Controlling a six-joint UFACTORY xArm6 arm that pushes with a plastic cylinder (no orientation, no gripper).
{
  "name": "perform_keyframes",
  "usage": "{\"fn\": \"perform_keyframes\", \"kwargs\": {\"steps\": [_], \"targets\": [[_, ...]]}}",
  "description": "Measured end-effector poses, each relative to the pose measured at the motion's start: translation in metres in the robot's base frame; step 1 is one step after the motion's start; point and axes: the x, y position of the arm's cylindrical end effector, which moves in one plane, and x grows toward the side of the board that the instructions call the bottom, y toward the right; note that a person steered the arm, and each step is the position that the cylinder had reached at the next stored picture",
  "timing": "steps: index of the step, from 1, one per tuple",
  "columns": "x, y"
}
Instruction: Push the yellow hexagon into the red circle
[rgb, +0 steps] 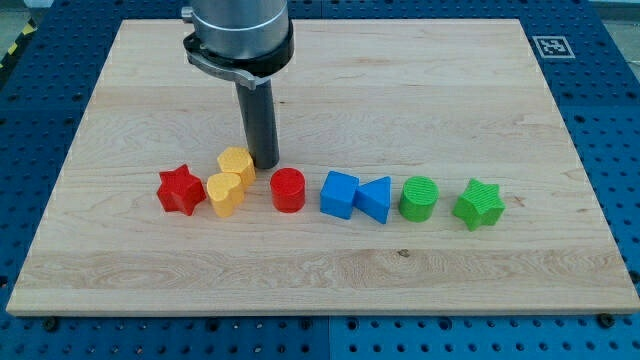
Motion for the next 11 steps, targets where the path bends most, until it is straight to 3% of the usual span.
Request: {"fn": "perform_keyframes", "kwargs": {"steps": [1,2,3,4,7,10,11], "targets": [[-0.044,0.0],[-0.074,-0.041],[-0.061,-0.082],[-0.028,-0.087],[0.01,-0.042],[0.013,-0.018],[-0.007,-0.028]]}}
